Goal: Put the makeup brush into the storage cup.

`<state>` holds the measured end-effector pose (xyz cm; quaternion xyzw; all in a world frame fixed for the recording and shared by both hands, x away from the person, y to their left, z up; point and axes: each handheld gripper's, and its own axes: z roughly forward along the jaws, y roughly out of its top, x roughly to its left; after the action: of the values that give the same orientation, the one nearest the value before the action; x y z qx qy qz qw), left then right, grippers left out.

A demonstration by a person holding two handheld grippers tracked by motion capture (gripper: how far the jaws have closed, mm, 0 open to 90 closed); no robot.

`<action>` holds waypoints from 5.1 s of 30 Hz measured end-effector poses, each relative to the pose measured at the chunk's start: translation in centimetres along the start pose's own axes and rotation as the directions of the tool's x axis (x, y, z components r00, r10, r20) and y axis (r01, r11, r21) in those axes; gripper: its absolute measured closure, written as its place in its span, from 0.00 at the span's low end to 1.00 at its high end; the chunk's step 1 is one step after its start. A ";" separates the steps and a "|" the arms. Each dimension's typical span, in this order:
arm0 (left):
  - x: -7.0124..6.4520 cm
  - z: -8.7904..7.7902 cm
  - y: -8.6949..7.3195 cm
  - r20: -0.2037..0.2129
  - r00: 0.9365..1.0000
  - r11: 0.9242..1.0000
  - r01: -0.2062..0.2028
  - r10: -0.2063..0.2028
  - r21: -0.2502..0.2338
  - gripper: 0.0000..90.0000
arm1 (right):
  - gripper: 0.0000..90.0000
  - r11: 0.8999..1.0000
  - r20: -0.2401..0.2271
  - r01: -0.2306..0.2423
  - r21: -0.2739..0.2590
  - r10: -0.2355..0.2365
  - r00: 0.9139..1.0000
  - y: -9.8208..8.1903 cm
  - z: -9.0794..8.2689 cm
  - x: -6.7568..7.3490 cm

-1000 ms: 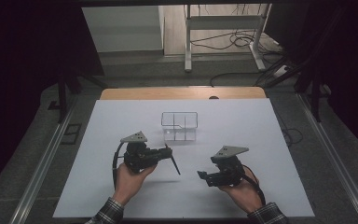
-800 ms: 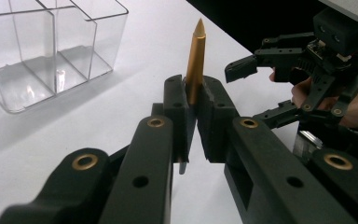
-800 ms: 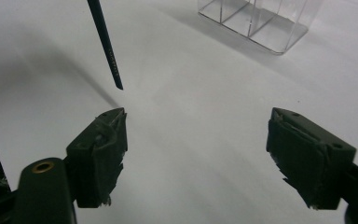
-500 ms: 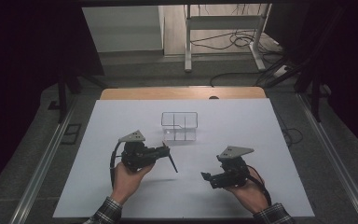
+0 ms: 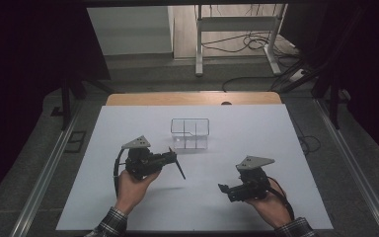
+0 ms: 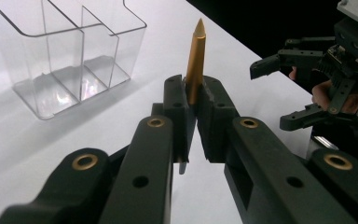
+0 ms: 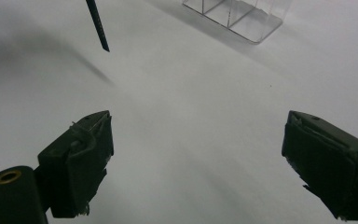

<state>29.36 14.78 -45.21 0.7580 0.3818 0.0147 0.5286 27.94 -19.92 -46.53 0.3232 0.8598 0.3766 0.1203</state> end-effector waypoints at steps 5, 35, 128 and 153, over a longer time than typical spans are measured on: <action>0.2 -0.4 0.3 -0.009 1.000 1.000 -0.001 0.001 -0.010 0.92 | 0.08 1.000 0.003 -0.001 0.001 0.001 1.000 -0.3 -0.3 -0.1; 1.7 -0.7 2.8 -0.023 1.000 0.999 0.008 -0.009 -0.036 0.92 | 0.00 0.999 0.028 -0.016 0.037 0.015 0.999 -2.6 -2.0 -0.8; 6.9 1.7 10.0 -0.210 0.976 0.996 0.036 -0.053 -0.084 0.92 | 0.02 0.999 0.093 -0.029 0.045 0.025 0.995 -4.0 -3.7 -2.0; 7.5 4.0 8.1 -0.205 0.978 0.998 0.037 -0.045 -0.043 0.92 | 0.02 0.998 0.089 -0.023 0.060 0.018 0.996 -4.1 -3.6 -2.0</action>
<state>40.90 14.88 -43.25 0.7340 0.4497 0.0895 0.5009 25.92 -25.31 -47.12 0.3517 0.8614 0.3368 0.1444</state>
